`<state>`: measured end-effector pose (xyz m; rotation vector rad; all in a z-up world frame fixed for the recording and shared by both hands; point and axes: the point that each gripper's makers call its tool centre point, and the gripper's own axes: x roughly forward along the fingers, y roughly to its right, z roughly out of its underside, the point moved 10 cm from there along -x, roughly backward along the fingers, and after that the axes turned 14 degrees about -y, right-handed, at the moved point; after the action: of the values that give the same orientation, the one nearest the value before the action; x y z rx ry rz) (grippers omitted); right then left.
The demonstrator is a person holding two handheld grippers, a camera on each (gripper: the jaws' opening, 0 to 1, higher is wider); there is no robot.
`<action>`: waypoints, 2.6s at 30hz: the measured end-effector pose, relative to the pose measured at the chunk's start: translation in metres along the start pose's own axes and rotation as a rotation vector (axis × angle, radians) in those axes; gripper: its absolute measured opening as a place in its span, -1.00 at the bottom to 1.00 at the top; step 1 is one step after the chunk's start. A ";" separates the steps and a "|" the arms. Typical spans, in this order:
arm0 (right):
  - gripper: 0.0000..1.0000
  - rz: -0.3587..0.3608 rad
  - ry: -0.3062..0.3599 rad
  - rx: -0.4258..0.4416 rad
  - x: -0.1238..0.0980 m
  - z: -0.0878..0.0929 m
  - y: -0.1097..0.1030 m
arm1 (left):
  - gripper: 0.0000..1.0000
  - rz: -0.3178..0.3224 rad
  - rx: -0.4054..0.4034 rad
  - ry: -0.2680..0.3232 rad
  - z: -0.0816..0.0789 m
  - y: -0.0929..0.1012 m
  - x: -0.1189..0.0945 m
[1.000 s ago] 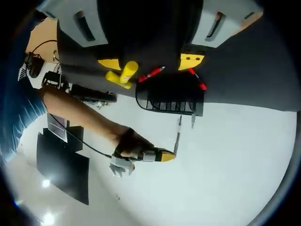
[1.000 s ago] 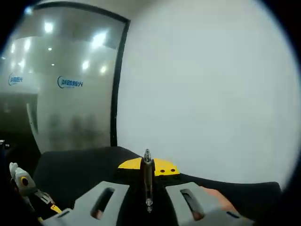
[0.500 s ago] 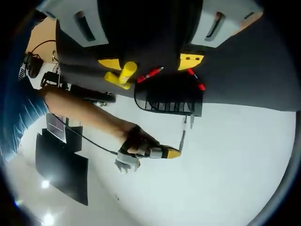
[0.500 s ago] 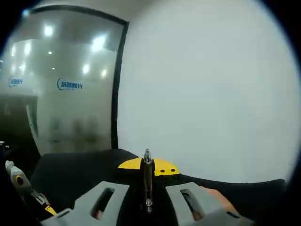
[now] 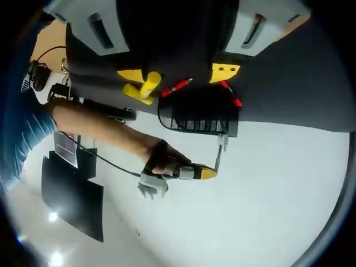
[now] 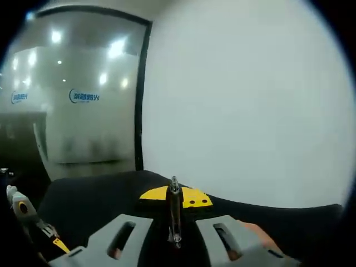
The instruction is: Pick up pens and glue sticks and place them into the holder.
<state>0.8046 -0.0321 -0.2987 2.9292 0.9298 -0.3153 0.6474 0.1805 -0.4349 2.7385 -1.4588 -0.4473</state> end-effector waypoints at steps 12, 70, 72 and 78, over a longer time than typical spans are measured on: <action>-0.92 0.005 -0.058 -0.016 -0.001 0.024 -0.006 | -0.13 -0.001 0.002 -0.001 0.001 0.002 0.001; -0.72 0.064 -0.074 -0.116 -0.088 0.042 -0.012 | -0.18 -0.021 -0.010 -0.006 0.001 -0.001 0.001; -0.72 0.083 -0.059 -0.121 -0.106 0.048 -0.015 | -0.18 -0.023 -0.013 -0.008 0.001 -0.001 0.001; -0.67 0.101 -0.042 -0.089 -0.134 0.066 -0.008 | -0.19 -0.022 -0.046 0.018 -0.001 -0.004 -0.002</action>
<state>0.6813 -0.1085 -0.3351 2.8638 0.7666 -0.3193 0.6498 0.1840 -0.4345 2.7183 -1.3982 -0.4497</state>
